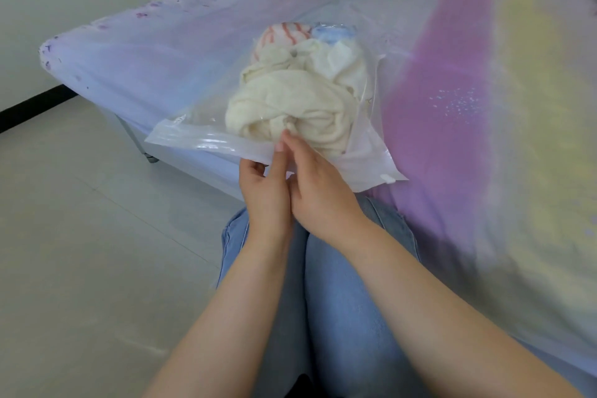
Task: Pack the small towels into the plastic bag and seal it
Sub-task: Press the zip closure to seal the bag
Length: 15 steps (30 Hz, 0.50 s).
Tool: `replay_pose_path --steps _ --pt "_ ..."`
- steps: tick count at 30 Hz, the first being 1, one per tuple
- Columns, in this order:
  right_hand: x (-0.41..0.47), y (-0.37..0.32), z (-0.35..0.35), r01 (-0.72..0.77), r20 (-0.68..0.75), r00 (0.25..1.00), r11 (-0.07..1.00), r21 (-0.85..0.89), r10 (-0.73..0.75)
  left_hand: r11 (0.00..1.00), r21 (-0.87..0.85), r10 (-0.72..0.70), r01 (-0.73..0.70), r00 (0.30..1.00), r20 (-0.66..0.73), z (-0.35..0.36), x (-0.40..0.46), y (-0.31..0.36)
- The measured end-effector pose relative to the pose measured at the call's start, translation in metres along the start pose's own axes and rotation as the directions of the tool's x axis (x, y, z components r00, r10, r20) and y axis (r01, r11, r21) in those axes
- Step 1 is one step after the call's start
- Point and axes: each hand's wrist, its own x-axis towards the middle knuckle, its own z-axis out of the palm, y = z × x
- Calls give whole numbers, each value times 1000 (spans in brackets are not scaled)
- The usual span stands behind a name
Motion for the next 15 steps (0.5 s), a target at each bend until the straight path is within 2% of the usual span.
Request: replay_pose_path --steps 1,2,3,4,5,6,7,9,10,11,13,15 --pt "-5 0 -6 -73 25 997 983 167 70 1000 -4 4 -4 999 -41 0 2 0" --pt "-10 5 -13 -131 -13 990 950 283 140 1000 -6 6 -6 997 -72 0 5 0" --pt "-14 15 -20 -153 -156 965 937 314 209 1000 -9 0 0 996 -93 0 8 0" --pt "-16 26 -29 -170 -362 897 954 248 254 1000 1 5 -5 994 -108 0 11 0" --pt "-18 46 -35 -254 -516 800 952 169 305 1000 13 15 -14 993 -115 0 13 1" --pt "-19 65 -43 -386 -557 730 912 143 396 999 30 28 -25 993 -114 0 13 1" --pt "-18 83 -50 -506 -495 690 841 193 529 999 41 33 -29 993 -113 0 14 -1" --pt "-18 104 -63 -644 -163 603 597 477 781 999 41 40 -36 993 -110 0 11 -3" --pt "-21 110 -68 -669 44 587 454 588 808 999 27 38 -36 993 -113 0 10 -4" --pt "-25 113 -71 -696 187 578 360 621 795 999 10 33 -32 993 -117 -1 10 -5" --pt "-32 115 -73 -719 297 603 343 605 740 999 -30 15 -19 992 -127 -3 10 -7" --pt "-39 115 -70 -636 269 664 336 695 698 998 -56 7 -14 992 -130 -3 8 -7"
